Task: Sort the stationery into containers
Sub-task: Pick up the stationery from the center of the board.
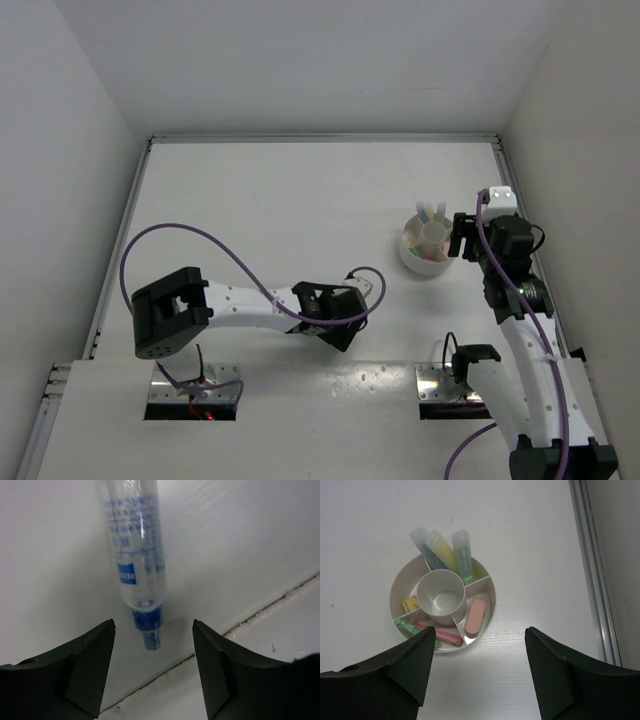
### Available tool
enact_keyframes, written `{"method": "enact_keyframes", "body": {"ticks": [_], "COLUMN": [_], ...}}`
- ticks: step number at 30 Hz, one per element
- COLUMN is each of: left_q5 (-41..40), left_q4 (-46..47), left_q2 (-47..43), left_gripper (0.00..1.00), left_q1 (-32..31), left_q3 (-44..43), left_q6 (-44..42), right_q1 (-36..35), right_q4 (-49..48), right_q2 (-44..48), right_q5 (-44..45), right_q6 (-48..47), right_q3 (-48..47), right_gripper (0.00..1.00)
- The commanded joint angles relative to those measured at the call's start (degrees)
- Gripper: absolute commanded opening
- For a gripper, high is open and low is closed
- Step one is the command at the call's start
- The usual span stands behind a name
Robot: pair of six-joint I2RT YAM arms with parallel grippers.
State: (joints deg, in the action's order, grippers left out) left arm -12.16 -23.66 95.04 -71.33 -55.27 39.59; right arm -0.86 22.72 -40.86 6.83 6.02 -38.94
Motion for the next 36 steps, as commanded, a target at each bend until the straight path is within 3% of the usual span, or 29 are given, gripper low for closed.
{"method": "enact_keyframes", "body": {"ticks": [1,16,18,22,24,30,36], "left_q5": [-1.7,-5.8,-6.5,-6.5,-7.1,-9.5,-8.5], "left_q4": [2.3,5.7,5.7,5.7,5.7,5.2,1.1], "left_q2": [-1.3,0.3,0.8,0.8,1.4,-0.5,-4.4], "left_gripper": [0.69,0.56,0.47,0.40,0.29,0.10,0.06], "left_q1": [-2.7,-3.5,-4.0,-4.0,-4.5,-5.0,-5.0], "left_q3": [1.4,3.6,3.6,3.6,3.6,3.6,-2.9], "left_q6": [4.0,6.4,6.9,7.4,8.0,8.0,4.6], "right_q1": [0.2,0.2,0.2,0.2,0.2,0.2,0.2], "right_q4": [-2.2,-2.2,-2.2,-2.2,-2.2,-2.2,-2.2], "right_q2": [0.8,1.3,1.3,1.3,1.3,1.8,1.8], "right_q5": [-0.2,-0.2,0.4,0.4,0.4,0.4,0.4], "right_q6": [0.4,0.9,0.9,0.9,0.9,0.9,1.4], "right_q3": [-0.2,-0.2,-0.2,-0.2,-0.2,-0.2,-0.2], "right_gripper": [0.72,0.75,0.75,0.75,0.75,0.75,0.75]}}
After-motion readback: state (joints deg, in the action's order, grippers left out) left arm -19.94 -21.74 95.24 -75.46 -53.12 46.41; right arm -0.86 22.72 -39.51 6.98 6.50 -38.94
